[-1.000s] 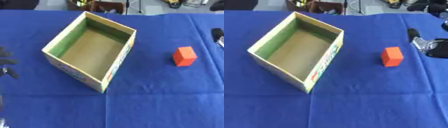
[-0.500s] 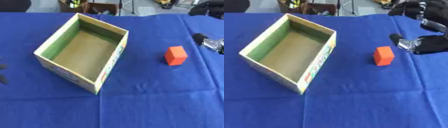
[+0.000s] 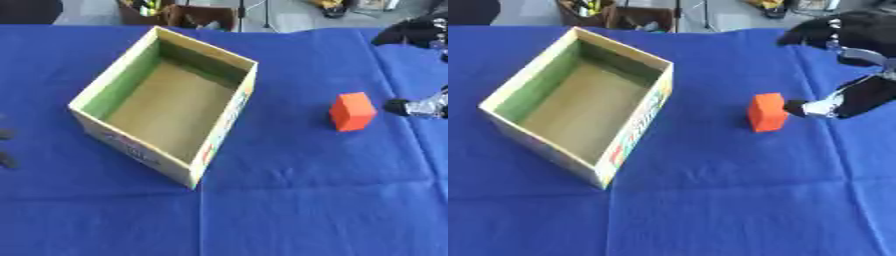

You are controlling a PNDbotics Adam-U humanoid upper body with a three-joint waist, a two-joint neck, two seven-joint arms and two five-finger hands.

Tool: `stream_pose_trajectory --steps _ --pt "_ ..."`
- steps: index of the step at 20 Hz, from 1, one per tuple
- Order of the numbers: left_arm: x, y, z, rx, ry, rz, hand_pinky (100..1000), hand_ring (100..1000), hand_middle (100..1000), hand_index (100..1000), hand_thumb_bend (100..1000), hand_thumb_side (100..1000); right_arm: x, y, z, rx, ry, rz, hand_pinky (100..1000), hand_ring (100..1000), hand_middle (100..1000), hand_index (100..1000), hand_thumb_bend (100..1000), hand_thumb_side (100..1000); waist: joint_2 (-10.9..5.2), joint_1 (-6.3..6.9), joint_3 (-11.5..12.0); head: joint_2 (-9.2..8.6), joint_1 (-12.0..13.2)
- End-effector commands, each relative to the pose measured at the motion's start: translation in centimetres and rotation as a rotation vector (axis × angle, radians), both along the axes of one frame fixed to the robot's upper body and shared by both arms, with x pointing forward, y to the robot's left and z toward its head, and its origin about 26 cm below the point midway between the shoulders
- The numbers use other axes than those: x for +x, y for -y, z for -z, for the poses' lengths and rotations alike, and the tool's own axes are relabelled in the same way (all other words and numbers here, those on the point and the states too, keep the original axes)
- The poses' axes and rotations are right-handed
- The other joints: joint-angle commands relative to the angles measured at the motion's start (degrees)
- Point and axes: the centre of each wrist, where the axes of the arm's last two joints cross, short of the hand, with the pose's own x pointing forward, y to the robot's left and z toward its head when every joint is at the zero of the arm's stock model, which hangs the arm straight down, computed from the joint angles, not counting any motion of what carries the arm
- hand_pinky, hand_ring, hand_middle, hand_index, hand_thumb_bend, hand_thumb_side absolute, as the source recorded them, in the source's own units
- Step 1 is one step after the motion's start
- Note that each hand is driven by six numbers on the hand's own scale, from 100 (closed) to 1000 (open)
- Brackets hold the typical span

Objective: Pick up objects on the table and place them in the box.

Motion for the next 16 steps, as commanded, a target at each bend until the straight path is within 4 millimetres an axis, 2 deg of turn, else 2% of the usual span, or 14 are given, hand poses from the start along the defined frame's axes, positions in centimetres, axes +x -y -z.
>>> stream_pose_trajectory --steps 1,7,11,16 --pt "-0.2 -0.1 -0.7 0.019 0.023 0.010 312 583 620 780 100 879 0.1 0.6 -1.1 -0.040 -0.012 0.048 883 915 902 1000 451 779 -1.17 -0.07 -0.1 -0.68 -0.1" --pt "-0.2 0.0 -0.7 0.019 0.022 0.014 311 583 620 780 100 879 1.1 0.7 -0.6 -0.055 -0.037 0.070 877 912 917 1000 450 752 -0.89 -0.15 -0.1 -0.79 -0.3" --pt "-0.2 0.0 -0.7 0.019 0.020 0.016 311 584 620 780 100 876 2.0 0.7 0.1 -0.056 -0.076 0.071 873 905 913 1000 409 696 -0.70 -0.18 0.2 -0.93 -0.5" --pt "-0.2 0.1 -0.7 0.021 0.019 0.021 311 584 621 780 100 873 3.0 0.5 0.9 -0.067 -0.124 0.068 873 904 903 1000 411 694 -0.47 -0.24 0.4 -1.05 -0.8"
